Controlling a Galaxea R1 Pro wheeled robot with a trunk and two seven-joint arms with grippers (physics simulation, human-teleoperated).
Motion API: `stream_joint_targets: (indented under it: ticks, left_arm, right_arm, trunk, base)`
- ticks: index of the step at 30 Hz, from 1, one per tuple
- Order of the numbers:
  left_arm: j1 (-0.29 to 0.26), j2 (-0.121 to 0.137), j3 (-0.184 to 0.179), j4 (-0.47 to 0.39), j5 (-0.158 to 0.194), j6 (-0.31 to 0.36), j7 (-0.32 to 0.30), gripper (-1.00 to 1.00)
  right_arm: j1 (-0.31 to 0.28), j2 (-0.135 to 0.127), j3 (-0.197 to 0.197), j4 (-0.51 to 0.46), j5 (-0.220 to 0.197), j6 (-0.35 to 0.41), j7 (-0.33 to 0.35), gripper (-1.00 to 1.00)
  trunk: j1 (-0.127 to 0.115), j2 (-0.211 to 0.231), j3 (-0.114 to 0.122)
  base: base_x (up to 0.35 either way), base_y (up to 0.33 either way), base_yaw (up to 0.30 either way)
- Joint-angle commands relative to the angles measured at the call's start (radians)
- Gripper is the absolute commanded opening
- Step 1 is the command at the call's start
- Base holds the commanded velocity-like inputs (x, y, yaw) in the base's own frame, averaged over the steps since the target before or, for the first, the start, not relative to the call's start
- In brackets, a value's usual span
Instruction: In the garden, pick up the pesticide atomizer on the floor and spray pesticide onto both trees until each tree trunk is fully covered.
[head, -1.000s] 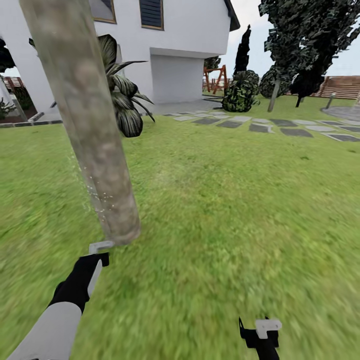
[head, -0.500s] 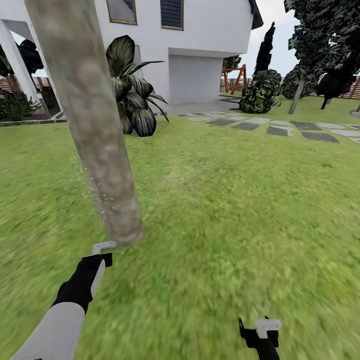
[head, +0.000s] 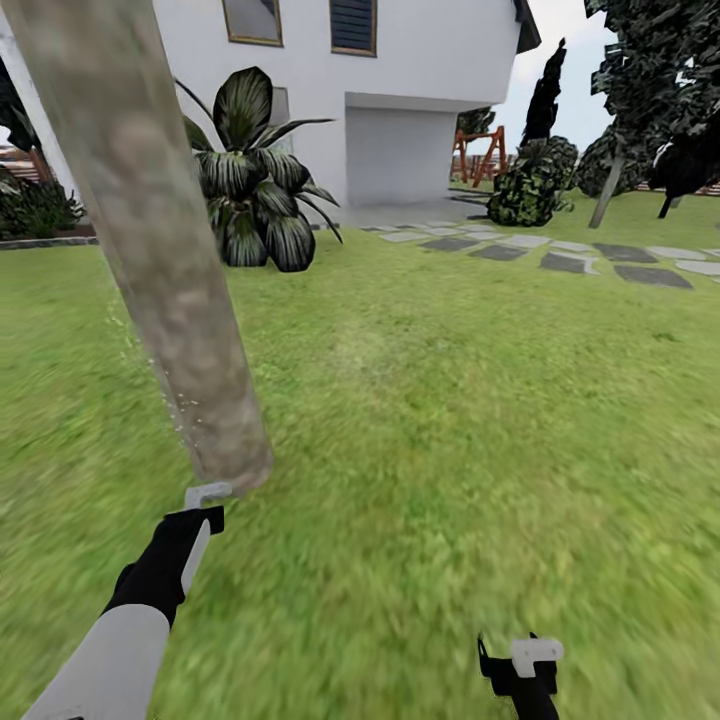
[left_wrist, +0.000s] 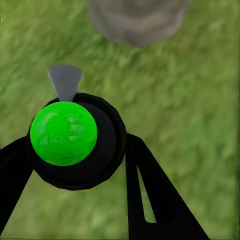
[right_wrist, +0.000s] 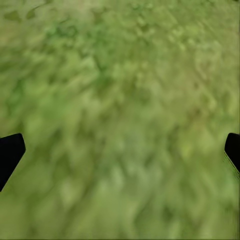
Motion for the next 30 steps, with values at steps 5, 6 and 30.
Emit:
stream_joint_targets:
  ticks: [5, 6, 30]
  left_arm:
    - [0.000, 0.000, 0.000, 0.000, -0.001, 0.000, 0.000, -1.00]
    - [0.000, 0.000, 0.000, 0.000, -0.001, 0.000, 0.000, -1.00]
    - [0.001, -0.002, -0.001, 0.000, -0.001, 0.000, 0.000, -1.00]
  right_arm:
    - [0.000, 0.000, 0.000, 0.000, 0.000, 0.000, 0.000, 1.00]
    - [0.000, 0.000, 0.000, 0.000, 0.000, 0.000, 0.000, 1.00]
    - [0.000, 0.000, 0.000, 0.000, 0.000, 0.000, 0.000, 1.00]
  trunk:
    - [0.000, 0.000, -0.003]
    - [0.000, 0.000, -0.004]
    - [0.000, 0.000, -0.004]
  base:
    - [0.131, -0.268, 0.142]
    - [0.142, -0.268, 0.024]
    - [0.137, -0.268, 0.171]
